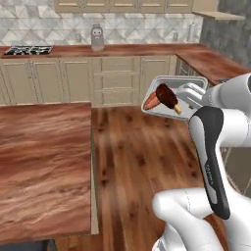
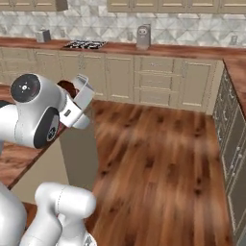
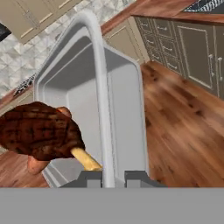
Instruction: Place the tupperware containing the steak and sweet potato meal in the microwave. Close the microwave door and press the start button to reheat the meal.
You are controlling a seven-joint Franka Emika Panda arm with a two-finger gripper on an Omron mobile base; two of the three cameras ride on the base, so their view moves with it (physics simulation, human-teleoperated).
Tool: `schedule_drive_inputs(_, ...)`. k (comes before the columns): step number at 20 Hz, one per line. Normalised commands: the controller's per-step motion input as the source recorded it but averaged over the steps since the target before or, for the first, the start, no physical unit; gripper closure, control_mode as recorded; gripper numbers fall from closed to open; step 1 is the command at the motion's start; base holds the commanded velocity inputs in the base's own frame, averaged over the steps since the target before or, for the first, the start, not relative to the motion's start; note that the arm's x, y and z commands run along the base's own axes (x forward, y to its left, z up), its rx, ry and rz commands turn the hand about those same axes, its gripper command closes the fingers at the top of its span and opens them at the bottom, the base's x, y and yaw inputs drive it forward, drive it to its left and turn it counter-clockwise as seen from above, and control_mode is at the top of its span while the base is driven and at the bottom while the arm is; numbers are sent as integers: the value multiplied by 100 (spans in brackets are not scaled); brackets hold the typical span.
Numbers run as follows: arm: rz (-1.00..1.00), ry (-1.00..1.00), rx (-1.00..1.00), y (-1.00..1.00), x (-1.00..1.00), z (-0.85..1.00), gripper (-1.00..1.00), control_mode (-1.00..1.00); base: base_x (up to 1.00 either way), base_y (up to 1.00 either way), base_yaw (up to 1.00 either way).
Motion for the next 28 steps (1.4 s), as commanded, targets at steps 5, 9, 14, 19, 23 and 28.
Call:
schedule_drive_inputs(5, 0, 0, 0, 0, 0, 0, 100, 100, 100, -57, 52)
schedule_drive_inputs(9, 0, 0, 0, 0, 0, 0, 100, 100, 100, -74, 45)
schedule_drive_inputs(14, 0, 0, 0, 0, 0, 0, 100, 100, 88, -94, 28)
schedule_drive_inputs(19, 0, 0, 0, 0, 0, 0, 100, 100, 82, -100, 25)
schedule_drive_inputs(23, 0, 0, 0, 0, 0, 0, 100, 100, 92, -86, 29)
schedule_drive_inputs(28, 0, 0, 0, 0, 0, 0, 100, 100, 100, -63, 39)
